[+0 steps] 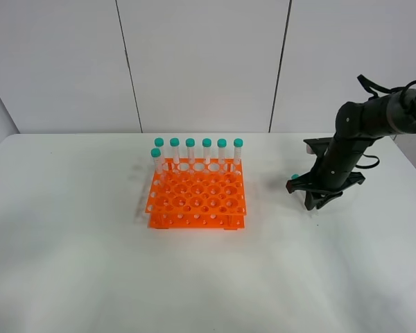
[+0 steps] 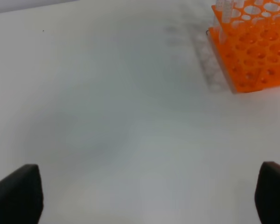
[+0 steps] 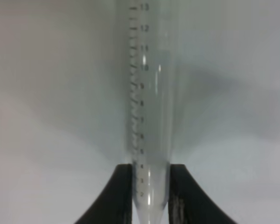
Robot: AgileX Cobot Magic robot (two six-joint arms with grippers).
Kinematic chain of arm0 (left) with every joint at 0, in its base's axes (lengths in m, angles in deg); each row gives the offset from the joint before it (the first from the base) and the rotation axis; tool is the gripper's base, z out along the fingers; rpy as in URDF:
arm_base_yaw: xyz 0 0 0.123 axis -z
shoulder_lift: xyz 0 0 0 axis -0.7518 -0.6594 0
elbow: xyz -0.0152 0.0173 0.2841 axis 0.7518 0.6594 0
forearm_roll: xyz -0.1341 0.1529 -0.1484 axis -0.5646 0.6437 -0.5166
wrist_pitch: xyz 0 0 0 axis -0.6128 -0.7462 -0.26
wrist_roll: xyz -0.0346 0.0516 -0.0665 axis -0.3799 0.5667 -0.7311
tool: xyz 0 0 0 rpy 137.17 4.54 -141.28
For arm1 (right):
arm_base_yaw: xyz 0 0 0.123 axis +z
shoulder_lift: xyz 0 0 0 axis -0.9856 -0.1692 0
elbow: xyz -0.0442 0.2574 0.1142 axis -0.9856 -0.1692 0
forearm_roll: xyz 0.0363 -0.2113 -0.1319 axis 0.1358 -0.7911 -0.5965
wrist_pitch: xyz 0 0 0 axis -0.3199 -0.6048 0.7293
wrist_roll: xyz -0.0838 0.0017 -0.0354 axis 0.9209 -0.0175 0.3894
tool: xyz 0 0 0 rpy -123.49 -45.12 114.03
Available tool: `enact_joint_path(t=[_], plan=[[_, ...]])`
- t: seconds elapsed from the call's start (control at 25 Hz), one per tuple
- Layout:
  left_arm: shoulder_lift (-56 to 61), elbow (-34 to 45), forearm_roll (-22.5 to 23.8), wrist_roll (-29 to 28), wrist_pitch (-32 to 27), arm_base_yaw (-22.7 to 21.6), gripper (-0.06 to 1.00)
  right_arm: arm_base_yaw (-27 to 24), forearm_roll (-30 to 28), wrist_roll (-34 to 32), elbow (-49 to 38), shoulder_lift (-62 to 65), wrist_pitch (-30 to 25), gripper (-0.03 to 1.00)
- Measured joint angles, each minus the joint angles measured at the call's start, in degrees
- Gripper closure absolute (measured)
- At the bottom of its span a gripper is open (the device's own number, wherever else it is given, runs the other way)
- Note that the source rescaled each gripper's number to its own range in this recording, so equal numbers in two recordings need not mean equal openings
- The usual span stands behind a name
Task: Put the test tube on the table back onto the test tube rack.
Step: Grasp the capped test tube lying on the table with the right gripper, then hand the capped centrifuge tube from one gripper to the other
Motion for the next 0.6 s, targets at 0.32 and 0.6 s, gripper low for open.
enact_joint_path(t=[0.32,0.6], plan=[[0.0,0.0,0.0,0.0,0.0,0.0,-0.05,0.0,7.45,7.72,3.25,7.29,-0.66,0.96],[0.0,0.0,0.0,0.0,0.0,0.0,-0.05,0.0,13.34,17.23,3.3,13.15,-0.81,0.96]])
